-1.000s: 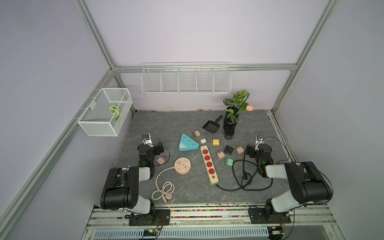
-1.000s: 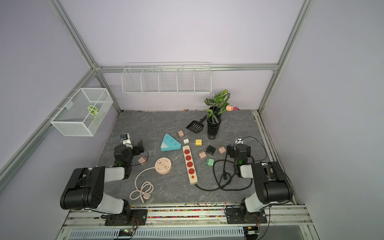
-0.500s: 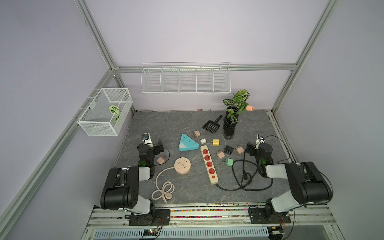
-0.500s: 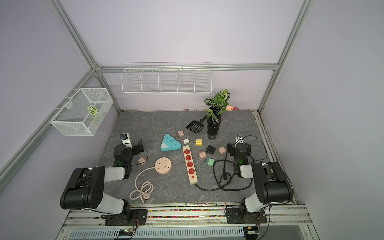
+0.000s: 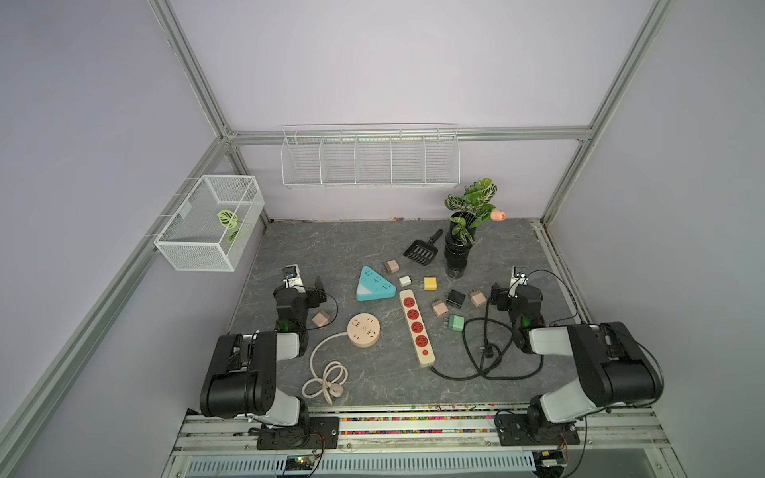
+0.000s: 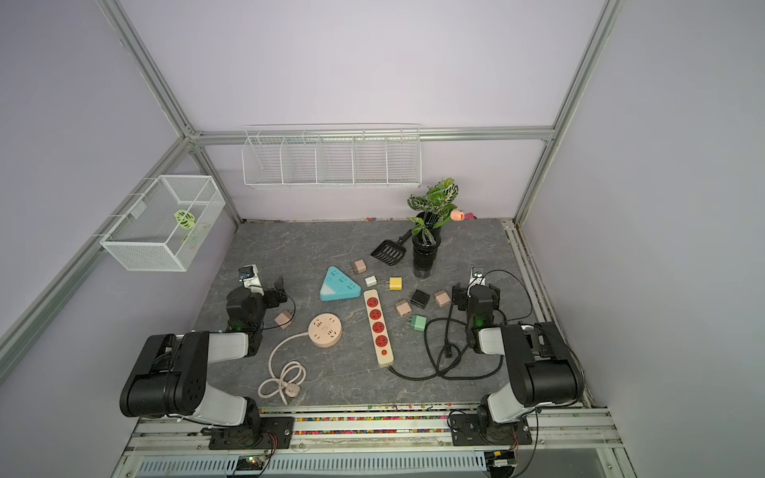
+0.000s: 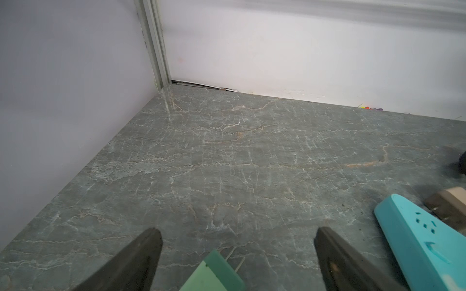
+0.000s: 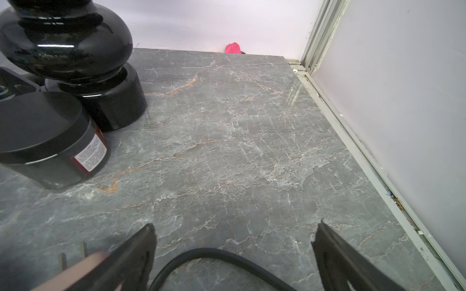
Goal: Pull the plug off the socket
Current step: Reset both arms
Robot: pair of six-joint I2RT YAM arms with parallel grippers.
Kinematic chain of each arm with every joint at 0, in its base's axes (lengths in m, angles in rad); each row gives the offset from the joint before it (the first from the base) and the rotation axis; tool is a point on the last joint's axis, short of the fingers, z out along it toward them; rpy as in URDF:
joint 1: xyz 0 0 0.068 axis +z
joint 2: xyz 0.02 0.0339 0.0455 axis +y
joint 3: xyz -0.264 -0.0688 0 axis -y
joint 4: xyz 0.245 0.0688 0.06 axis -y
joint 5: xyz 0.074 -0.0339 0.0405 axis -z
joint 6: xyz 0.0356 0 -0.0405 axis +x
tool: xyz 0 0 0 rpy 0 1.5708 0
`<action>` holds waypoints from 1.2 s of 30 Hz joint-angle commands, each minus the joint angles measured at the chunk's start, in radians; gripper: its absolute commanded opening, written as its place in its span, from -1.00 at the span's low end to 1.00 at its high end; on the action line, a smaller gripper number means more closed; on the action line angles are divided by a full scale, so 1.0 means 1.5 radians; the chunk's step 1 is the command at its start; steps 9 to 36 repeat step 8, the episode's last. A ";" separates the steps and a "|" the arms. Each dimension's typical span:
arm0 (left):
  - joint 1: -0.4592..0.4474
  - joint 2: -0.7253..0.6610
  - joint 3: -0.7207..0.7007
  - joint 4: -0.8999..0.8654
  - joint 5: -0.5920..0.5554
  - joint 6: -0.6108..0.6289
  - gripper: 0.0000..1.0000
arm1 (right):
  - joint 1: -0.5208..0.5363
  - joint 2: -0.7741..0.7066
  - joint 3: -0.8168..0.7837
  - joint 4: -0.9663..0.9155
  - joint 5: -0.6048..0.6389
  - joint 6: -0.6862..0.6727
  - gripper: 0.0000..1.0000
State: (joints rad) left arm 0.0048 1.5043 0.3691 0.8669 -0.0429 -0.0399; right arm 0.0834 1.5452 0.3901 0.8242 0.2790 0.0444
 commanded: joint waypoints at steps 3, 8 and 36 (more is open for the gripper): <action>0.002 0.001 0.002 0.011 0.011 0.007 1.00 | -0.003 -0.010 0.010 -0.004 0.004 0.007 0.98; 0.003 0.001 0.002 0.011 0.011 0.007 1.00 | -0.003 -0.009 0.011 -0.006 0.004 0.008 0.98; 0.003 0.001 0.002 0.011 0.011 0.007 1.00 | -0.003 -0.009 0.011 -0.006 0.004 0.008 0.98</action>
